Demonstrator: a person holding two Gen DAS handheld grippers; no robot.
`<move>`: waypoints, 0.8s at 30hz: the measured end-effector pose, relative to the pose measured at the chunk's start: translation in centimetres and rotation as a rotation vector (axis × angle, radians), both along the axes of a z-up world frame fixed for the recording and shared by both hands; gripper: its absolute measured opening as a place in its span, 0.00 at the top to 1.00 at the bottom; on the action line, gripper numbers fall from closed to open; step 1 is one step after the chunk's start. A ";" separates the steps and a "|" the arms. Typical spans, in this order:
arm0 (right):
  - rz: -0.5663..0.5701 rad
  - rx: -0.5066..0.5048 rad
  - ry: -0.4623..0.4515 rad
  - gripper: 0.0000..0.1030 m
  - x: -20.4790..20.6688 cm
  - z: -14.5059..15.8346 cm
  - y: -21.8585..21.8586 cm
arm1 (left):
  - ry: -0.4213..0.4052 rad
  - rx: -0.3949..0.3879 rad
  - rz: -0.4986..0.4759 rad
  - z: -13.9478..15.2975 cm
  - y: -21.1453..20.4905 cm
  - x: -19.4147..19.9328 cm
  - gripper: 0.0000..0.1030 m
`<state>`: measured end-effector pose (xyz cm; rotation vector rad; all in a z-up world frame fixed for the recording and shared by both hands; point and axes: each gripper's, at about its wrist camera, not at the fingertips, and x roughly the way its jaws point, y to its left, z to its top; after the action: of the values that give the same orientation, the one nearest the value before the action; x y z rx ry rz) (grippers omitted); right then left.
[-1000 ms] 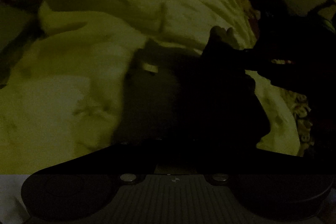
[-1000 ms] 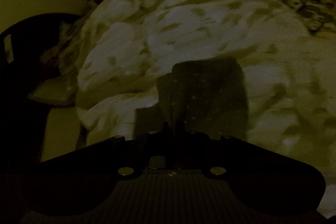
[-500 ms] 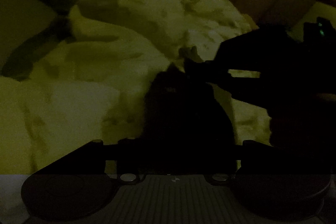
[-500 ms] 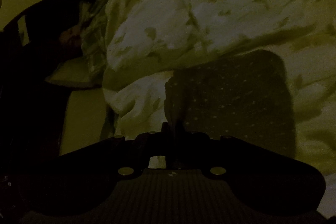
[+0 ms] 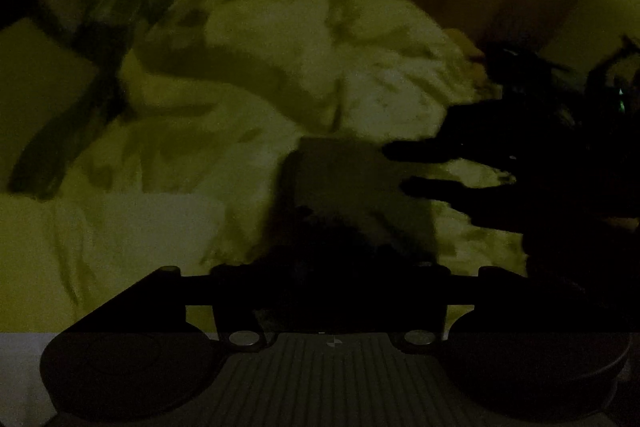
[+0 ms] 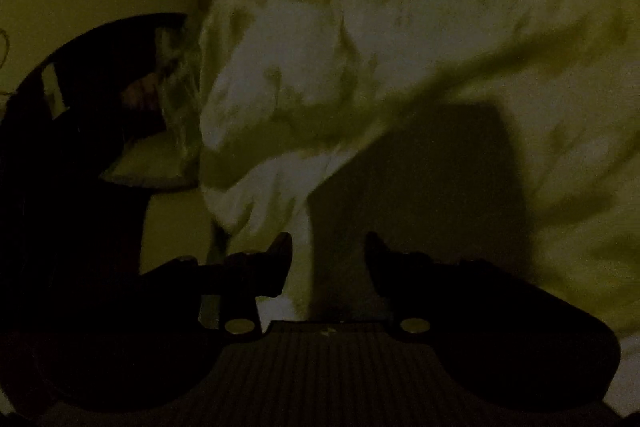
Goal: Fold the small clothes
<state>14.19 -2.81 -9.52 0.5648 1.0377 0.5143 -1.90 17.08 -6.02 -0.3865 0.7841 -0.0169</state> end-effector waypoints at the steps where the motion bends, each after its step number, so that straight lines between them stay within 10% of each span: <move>1: -0.008 -0.032 -0.017 0.56 -0.4 0.4 -1.1 | -0.023 0.011 -0.034 0.5 -0.5 -0.1 0.00; 7: 0.013 -0.279 -0.046 0.57 -3.0 -0.5 -5.4 | 0.104 0.135 -0.122 -2.1 -3.8 2.7 0.08; 16: -0.028 -0.219 0.085 0.57 -5.7 -3.2 -8.3 | 0.218 0.067 -0.026 -7.1 -0.4 2.5 0.25; 24: 0.066 -0.197 0.081 0.55 -6.5 -3.8 -7.0 | 0.177 -0.012 -0.071 -6.5 1.0 2.4 0.00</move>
<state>7.72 -9.83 -13.35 0.3805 1.1729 0.4435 0.47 18.08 -12.51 -0.3743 0.9731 -0.0544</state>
